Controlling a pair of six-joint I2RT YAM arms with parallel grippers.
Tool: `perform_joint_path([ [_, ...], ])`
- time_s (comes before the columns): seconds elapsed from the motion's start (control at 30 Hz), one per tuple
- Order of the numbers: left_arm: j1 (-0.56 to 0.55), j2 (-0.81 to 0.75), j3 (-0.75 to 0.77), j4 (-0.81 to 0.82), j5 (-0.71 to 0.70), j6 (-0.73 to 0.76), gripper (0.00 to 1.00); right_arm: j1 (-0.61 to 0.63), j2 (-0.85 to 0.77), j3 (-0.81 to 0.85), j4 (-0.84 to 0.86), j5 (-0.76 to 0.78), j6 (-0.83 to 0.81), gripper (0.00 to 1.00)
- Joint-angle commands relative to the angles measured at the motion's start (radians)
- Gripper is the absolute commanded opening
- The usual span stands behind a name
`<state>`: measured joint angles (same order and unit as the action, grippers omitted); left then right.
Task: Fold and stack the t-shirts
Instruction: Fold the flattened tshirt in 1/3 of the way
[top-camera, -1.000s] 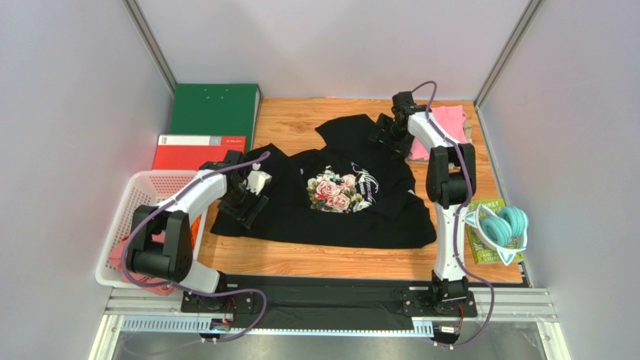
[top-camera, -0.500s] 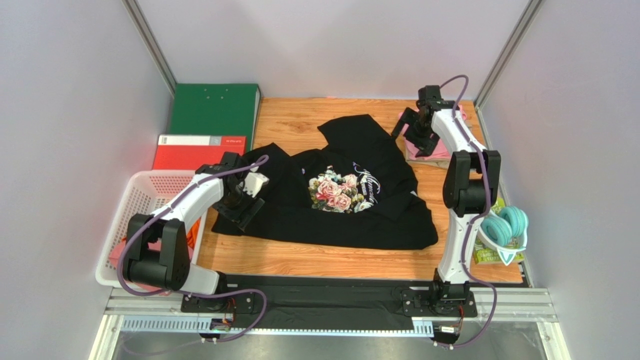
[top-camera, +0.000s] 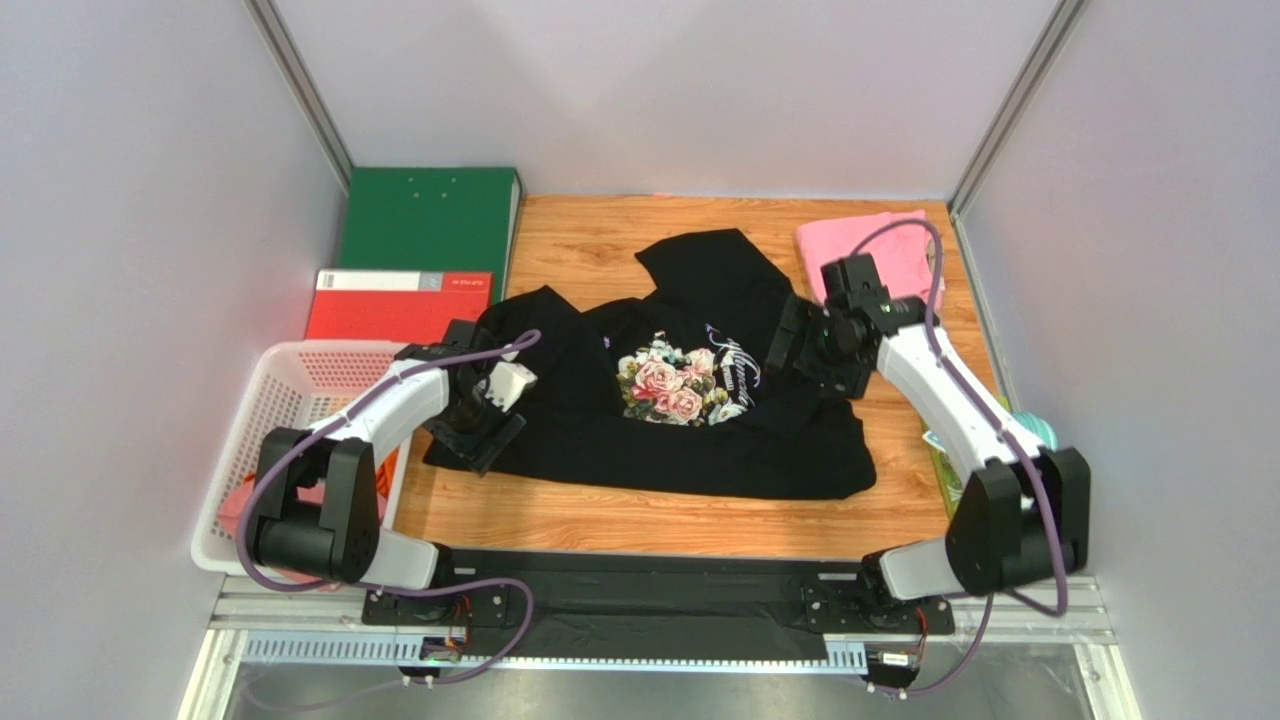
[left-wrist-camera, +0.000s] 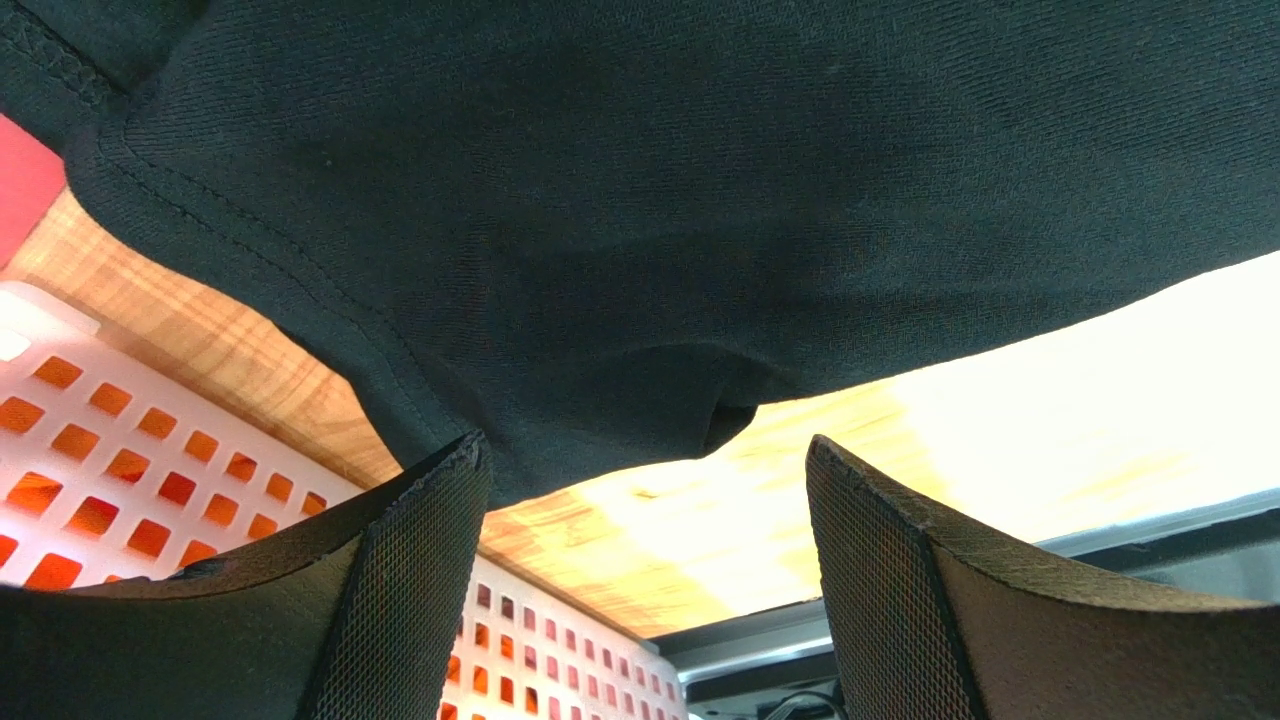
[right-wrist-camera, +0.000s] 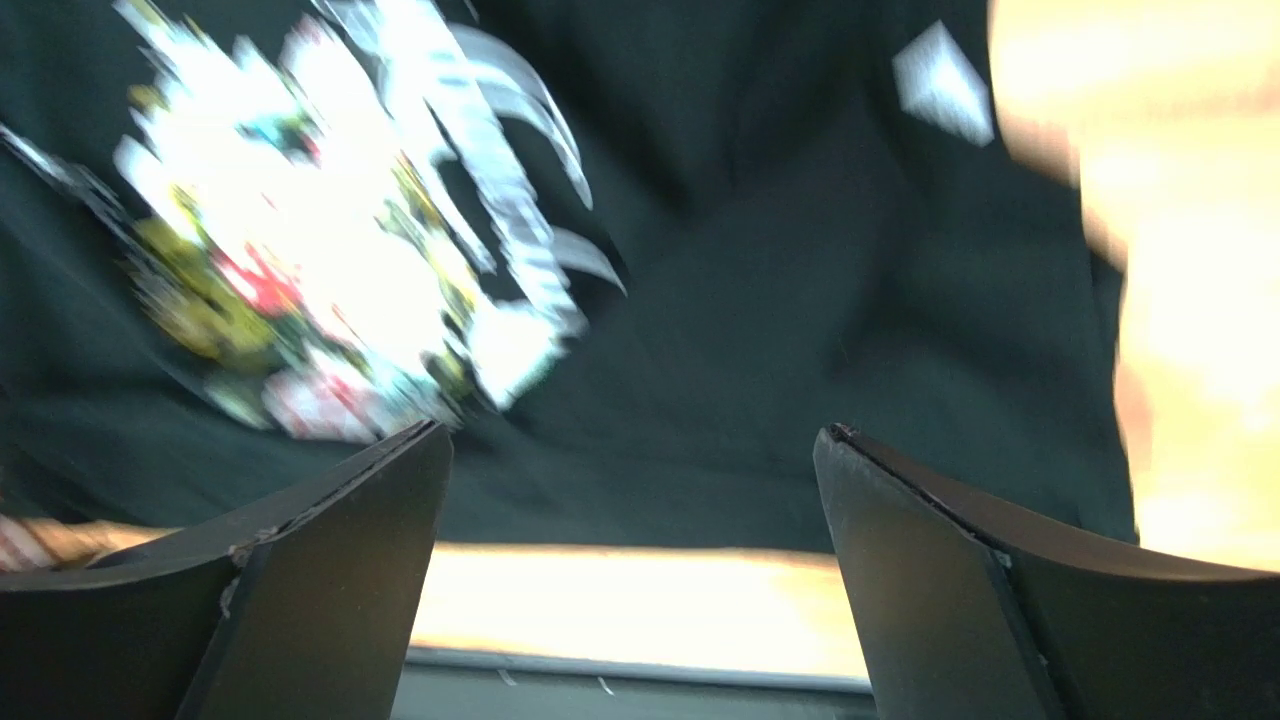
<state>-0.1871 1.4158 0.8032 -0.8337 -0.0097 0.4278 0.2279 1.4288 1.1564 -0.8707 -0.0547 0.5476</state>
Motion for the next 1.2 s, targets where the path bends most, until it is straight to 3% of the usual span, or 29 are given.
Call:
perform_joint_path([
  [0.0,0.005,-0.006,0.030,0.008,0.002,0.029,0.83,0.011,-0.097,-0.179,0.078,-0.037,0.049,1.00],
  [0.13,0.005,-0.020,0.033,0.002,-0.012,0.034,0.83,0.022,-0.099,-0.254,0.117,-0.060,0.072,1.00],
  [0.77,0.005,-0.071,0.044,-0.033,-0.022,0.045,0.83,0.064,0.059,-0.230,0.236,-0.051,0.091,1.00],
  [1.17,0.005,-0.074,0.042,-0.039,-0.027,0.046,0.83,0.064,0.116,-0.041,0.194,-0.045,0.075,1.00],
])
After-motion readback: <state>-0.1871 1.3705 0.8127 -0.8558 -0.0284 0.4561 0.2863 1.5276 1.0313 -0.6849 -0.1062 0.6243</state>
